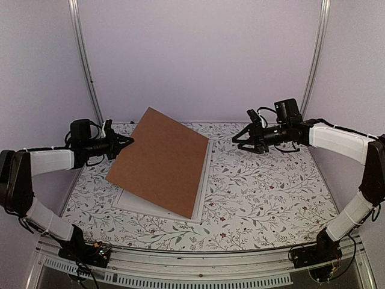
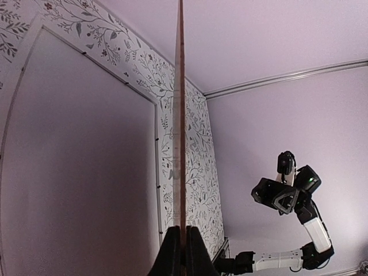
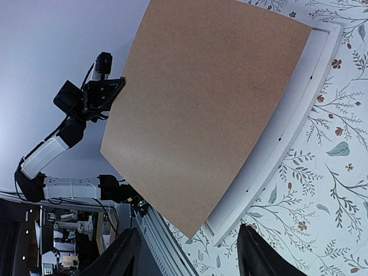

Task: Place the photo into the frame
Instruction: Place the backboard on the frame body.

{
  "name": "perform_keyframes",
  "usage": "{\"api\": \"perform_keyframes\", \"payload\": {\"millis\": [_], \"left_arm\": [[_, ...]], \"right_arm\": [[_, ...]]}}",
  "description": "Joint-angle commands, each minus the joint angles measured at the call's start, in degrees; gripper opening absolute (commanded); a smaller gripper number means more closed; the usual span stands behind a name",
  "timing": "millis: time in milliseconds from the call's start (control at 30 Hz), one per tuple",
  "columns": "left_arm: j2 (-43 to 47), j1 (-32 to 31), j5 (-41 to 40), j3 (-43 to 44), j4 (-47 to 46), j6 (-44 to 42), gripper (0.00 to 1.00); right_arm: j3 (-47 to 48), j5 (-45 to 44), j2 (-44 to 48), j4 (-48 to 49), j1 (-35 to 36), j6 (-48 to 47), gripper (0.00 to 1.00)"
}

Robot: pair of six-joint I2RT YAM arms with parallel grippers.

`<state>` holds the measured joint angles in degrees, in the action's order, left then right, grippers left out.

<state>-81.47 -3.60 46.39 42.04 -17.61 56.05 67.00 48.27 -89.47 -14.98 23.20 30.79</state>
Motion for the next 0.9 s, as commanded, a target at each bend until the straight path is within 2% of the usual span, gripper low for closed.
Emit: {"api": "perform_keyframes", "payload": {"millis": [0, 867], "left_arm": [[-1.87, 0.61, 2.61, 0.41, -6.83, 0.24, 0.00], [-8.31, 0.04, 0.81, 0.31, -11.72, 1.17, 0.00]], "right_arm": [[-0.56, -0.11, -0.79, 1.26, -0.13, -0.64, 0.60], [-1.24, -0.11, -1.67, 1.19, -0.19, -1.25, 0.60]]}}
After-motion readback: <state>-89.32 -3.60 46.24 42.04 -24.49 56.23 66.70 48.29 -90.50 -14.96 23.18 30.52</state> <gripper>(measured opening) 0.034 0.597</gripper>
